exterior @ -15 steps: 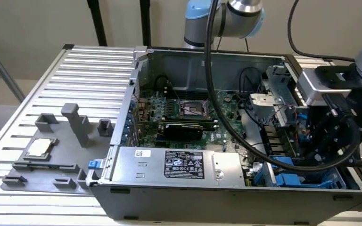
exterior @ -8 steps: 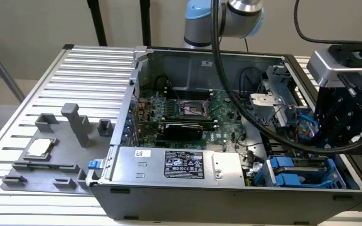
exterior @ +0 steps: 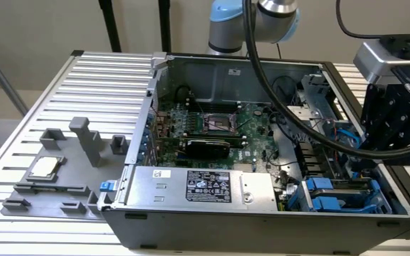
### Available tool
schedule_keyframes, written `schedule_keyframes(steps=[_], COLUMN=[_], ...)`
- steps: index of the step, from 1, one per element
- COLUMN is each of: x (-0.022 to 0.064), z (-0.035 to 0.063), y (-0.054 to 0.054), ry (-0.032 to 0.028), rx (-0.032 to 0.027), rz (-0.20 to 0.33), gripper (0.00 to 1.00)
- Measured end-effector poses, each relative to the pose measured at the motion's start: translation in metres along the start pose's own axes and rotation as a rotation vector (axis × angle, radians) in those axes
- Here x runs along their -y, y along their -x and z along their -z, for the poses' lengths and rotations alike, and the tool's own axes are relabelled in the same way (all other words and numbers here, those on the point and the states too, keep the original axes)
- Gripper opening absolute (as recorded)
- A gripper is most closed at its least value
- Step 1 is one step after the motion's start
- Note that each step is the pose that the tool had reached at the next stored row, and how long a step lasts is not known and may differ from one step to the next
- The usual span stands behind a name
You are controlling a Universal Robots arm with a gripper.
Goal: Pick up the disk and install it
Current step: 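Insert the second disk wire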
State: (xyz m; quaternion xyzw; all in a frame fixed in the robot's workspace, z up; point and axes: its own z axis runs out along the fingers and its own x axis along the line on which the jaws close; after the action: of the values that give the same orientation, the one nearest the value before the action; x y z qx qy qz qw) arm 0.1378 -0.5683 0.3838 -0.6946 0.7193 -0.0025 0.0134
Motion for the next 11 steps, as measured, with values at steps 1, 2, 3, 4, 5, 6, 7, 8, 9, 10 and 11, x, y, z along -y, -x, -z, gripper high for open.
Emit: schedule_keyframes(steps=[1,2,3,4,5,6,7,8,9,10,11], x=[-0.0002,-0.0006,-0.0011,-0.0019,-0.0028,-0.0038,-0.0047,-0.0060,-0.0073,-0.0084,-0.0094], z=[0.0000,-0.0001,-0.0003,-0.0007,-0.0012,-0.0017,-0.0021,-0.0026,-0.0034,-0.0043,-0.0051], y=[0.0012,0.0023,0.0034,0.0044,0.0049,0.0050,0.0050,0.0049,0.0049,0.0048,0.0048], ry=[0.0000,0.0000,-0.0001,-0.0002,-0.0003,-0.0004,-0.0005,-0.0006,-0.0008,-0.0010,-0.0011], rx=[-0.0001,-0.0003,-0.0006,-0.0017,-0.0029,-0.0047,-0.0063,-0.0078,-0.0092,-0.0107,-0.0125], rz=[0.000,0.000,0.000,0.000,0.000,0.000,0.000,0.000,0.000,0.000,0.000], gripper=[1.00,1.00,1.00,1.00,1.00,1.00,1.00,1.00,1.00,1.00,1.00])
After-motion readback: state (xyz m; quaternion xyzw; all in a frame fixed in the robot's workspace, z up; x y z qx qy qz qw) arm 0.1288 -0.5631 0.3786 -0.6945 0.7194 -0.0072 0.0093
